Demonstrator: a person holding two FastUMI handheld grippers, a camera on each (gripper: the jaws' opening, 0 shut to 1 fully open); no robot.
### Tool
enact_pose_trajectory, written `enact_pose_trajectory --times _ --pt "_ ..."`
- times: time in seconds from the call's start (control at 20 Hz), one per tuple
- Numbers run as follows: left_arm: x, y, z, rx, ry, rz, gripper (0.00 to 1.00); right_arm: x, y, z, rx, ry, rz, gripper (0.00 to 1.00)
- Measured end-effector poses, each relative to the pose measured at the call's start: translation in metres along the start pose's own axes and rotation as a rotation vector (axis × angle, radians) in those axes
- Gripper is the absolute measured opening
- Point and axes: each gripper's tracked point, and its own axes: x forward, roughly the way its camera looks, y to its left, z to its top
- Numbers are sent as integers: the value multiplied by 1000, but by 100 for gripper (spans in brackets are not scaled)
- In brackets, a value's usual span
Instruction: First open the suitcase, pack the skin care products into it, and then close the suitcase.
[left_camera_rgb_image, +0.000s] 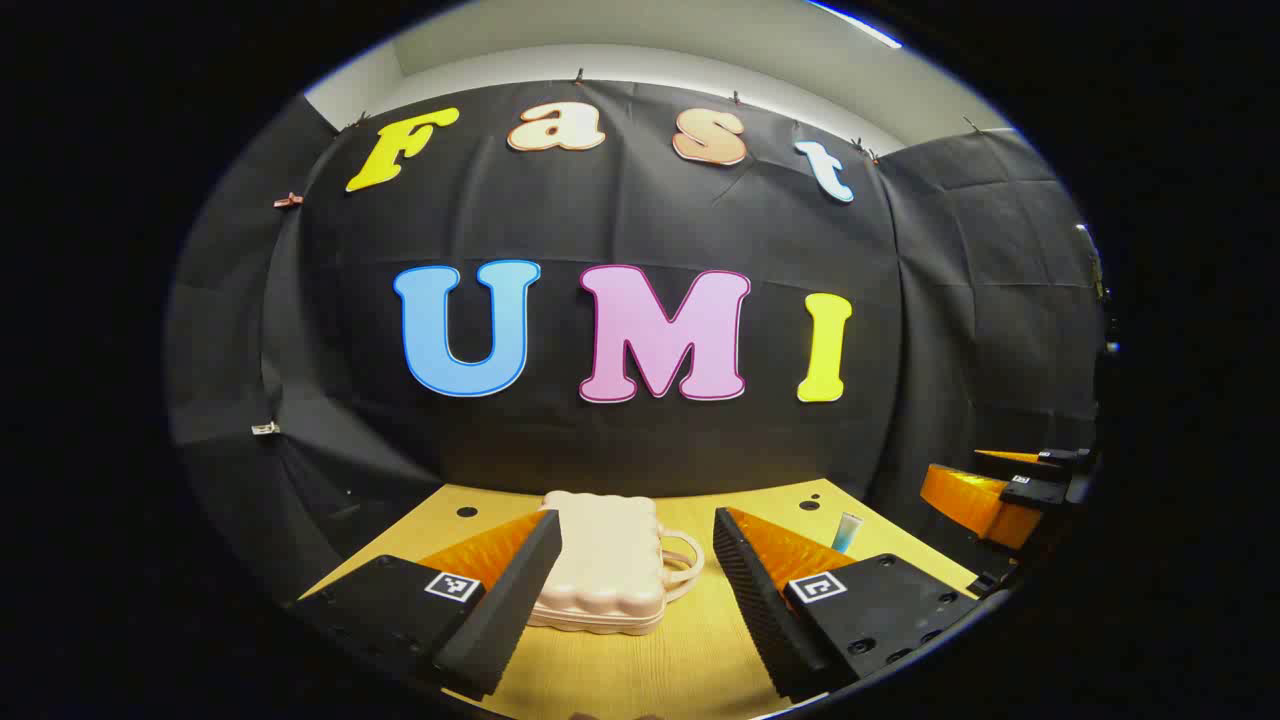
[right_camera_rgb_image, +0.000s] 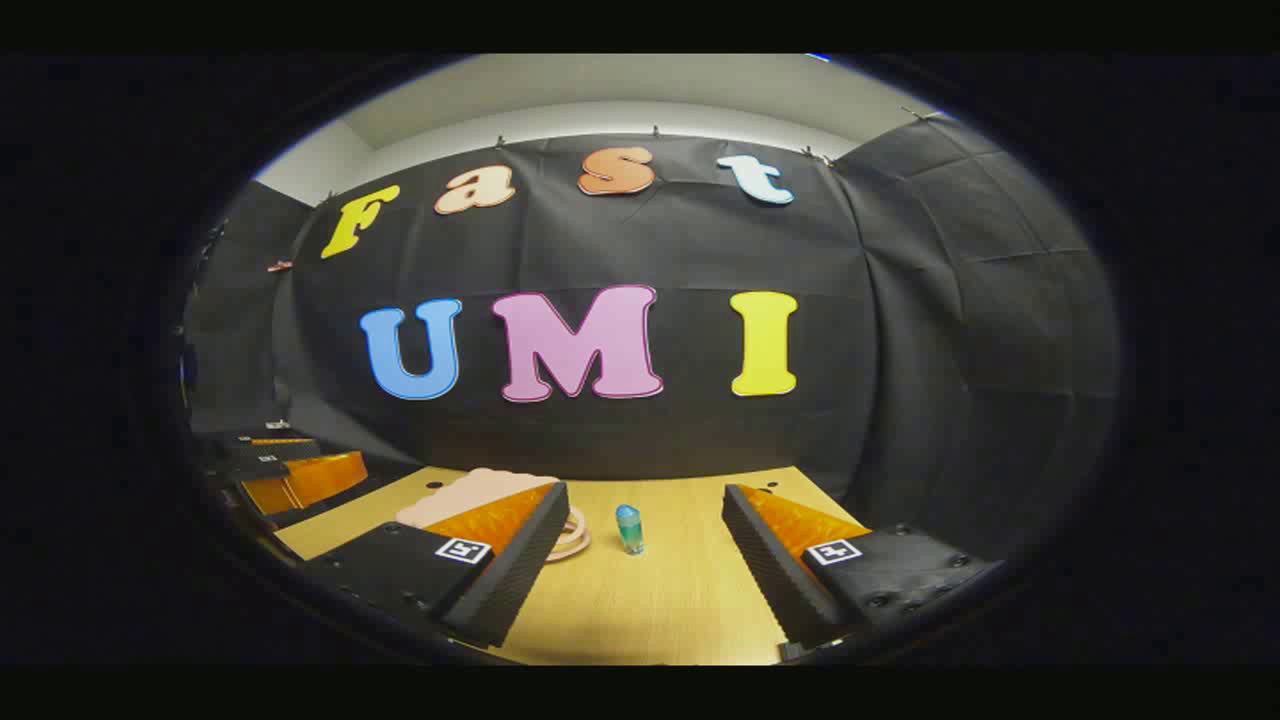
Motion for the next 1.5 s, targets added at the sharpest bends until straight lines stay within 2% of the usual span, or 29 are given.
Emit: enact_pose_trajectory --times 0.05,0.1,0.3,0.5,0.65,1.0,1.15,1.25,1.35,1.5 --pt "0 -1 0 3 0 -3 92 1 0 -1 3 3 1 98" --pt "1 -2 -1 7 2 -5 96 1 0 -2 5 6 1 98" --pt "7 -4 -12 15 38 -2 96 3 -2 -7 11 23 1 98" --pt "15 -2 -16 -39 58 8 96 5 -7 -6 42 34 -6 98" --pt "21 0 -17 -37 64 15 96 12 -13 -3 44 19 -19 98" --pt "40 -8 -24 -35 77 7 96 36 -6 -3 19 21 24 96" --pt "63 -18 -27 -22 105 -10 96 49 -12 4 15 -3 18 97" --pt "82 -29 -37 -61 147 -32 96 56 -18 4 -5 -14 11 97" --pt "108 -42 -48 -88 186 -54 96 65 -27 1 -56 -17 5 97" --pt "155 -61 -73 -67 252 -73 96 72 -40 -8 -94 -6 18 97"
